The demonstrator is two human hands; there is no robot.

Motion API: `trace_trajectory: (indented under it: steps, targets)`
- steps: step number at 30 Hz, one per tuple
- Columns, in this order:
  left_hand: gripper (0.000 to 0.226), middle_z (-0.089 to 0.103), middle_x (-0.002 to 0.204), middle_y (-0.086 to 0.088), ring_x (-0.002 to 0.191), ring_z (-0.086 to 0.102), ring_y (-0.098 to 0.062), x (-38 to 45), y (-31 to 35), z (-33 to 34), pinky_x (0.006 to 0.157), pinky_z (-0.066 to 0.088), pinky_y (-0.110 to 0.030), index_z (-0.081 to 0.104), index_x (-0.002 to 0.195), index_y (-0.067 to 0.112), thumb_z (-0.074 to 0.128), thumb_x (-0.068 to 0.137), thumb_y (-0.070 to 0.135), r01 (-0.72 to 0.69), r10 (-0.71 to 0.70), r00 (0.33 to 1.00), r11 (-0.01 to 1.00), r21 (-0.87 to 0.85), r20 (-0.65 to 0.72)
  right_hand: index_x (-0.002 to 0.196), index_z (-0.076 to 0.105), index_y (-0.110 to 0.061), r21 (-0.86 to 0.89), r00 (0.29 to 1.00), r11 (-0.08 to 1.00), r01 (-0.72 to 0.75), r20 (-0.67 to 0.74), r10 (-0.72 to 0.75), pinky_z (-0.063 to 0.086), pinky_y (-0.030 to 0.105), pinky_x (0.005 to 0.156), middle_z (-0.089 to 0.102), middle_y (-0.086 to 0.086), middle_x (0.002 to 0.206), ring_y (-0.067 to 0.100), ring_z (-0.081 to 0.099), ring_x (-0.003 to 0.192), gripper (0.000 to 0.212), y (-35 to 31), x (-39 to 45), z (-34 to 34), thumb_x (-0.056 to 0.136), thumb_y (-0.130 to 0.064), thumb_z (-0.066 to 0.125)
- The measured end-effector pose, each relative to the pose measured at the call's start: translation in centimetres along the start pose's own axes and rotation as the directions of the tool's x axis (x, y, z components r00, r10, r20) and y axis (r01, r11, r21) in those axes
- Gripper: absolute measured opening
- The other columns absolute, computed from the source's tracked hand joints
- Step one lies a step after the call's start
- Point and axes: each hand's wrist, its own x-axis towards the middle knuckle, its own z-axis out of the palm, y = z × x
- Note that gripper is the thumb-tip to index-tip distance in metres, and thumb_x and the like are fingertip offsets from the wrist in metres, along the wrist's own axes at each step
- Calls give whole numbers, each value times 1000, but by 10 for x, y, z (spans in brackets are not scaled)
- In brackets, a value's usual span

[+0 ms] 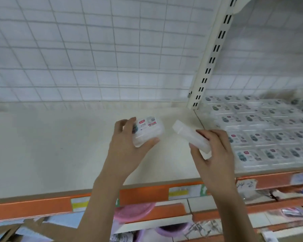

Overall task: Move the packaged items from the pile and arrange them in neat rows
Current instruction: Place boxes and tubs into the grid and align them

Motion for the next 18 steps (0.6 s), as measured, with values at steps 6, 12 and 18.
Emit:
trace_trajectory:
  steps: [6, 12, 18]
  targets:
    - [59, 63, 106, -1, 99, 57, -21, 3, 36, 34, 78, 37, -20, 47, 130, 21, 49, 82, 55, -33, 27, 997, 996, 79, 77, 104, 58, -11, 111, 999, 993, -34, -13, 36, 39, 2, 74, 55, -1, 107, -2, 50, 94, 36, 36, 14, -34, 69, -6, 62]
    - [40, 48, 63, 6, 58, 44, -14, -2, 87, 101, 54, 28, -24, 53, 117, 17, 50, 88, 44, -106, 102, 994, 982, 159, 35, 103, 58, -12, 111, 1000, 993, -27, -3, 27, 41, 7, 74, 50, -5, 103, -5, 48, 91, 37, 102, 24, -83, 67, -10, 65]
    - [35, 65, 109, -2, 96, 60, -26, -14, 140, 184, 75, 44, -27, 60, 116, 17, 67, 82, 20, -235, 233, 972, 946, 222, 36, 107, 57, -16, 67, 996, 998, -14, -83, 19, 33, 1, 80, 42, -4, 105, 7, 47, 90, 32, 175, 36, -143, 76, -22, 60]
